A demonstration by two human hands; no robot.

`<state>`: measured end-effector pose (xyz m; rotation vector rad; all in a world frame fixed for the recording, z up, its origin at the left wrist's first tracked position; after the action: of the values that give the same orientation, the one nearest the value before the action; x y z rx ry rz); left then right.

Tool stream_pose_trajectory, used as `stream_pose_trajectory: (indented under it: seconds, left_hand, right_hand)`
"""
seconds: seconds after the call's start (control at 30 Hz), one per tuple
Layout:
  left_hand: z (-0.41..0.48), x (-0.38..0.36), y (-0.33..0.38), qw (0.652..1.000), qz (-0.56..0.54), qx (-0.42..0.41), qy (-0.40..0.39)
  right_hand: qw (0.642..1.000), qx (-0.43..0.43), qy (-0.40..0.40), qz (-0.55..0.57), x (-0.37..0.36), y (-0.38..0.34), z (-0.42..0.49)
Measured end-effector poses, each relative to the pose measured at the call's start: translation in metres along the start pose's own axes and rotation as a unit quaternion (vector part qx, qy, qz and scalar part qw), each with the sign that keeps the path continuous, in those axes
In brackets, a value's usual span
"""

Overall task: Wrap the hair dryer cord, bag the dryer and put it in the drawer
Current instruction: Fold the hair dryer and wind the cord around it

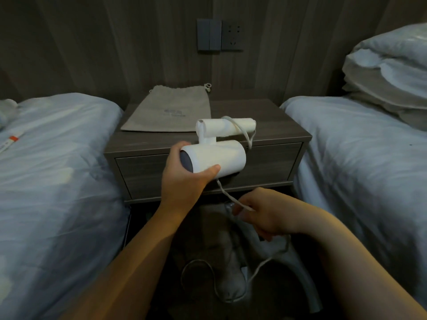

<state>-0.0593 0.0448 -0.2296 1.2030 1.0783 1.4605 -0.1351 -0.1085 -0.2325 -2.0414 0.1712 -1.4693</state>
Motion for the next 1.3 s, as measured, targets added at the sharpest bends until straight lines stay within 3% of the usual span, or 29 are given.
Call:
stream_pose_trajectory:
  seconds: [0.2,0.37,0.43,0.63,0.87,1.0,1.1,1.3]
  left_hand:
    - [0.002,-0.005,0.001,0.992,0.072,-0.024,-0.098]
    - [-0.001,-0.016,0.0,0.975,0.075,-0.03,-0.209]
    - [-0.003,-0.018,-0.002,0.961,0.095,-0.028,-0.258]
    - [-0.01,-0.026,-0.01,0.924,0.116,0.005,-0.365]
    - [-0.016,-0.032,-0.015,0.888,0.127,0.031,-0.441]
    - [-0.019,-0.032,-0.013,0.872,0.099,0.047,-0.476]
    - [-0.021,-0.031,-0.013,0.864,0.065,0.066,-0.495]
    - [-0.023,-0.036,-0.019,0.859,-0.058,0.135,-0.491]
  right_hand:
    - [0.989,0.078,0.106,-0.062,0.029,-0.013,-0.014]
    - [0.934,0.087,0.333,-0.1,0.06,-0.01,-0.031]
    - [0.922,0.053,0.368,-0.109,0.065,-0.002,-0.035]
    - [0.943,-0.027,0.309,-0.122,0.061,0.016,-0.028]
    - [0.966,0.078,0.237,0.073,0.059,0.021,-0.027]
    - [0.954,0.054,0.261,0.138,0.059,0.038,-0.024]
    - [0.927,0.058,0.272,0.25,0.058,0.054,-0.024]
    - [0.829,0.112,0.266,0.478,0.045,0.067,-0.007]
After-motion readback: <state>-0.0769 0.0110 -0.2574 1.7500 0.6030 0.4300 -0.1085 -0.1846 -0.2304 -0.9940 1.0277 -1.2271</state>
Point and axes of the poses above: each hand's wrist, its own z-axis towards the middle knuckle, its own x-axis out of the back of the hand, y = z × x, the point moved 6 cm from there along z, towards the middle knuckle, and after that the axes turned 12 degrees about x, right-handed, at the moved point
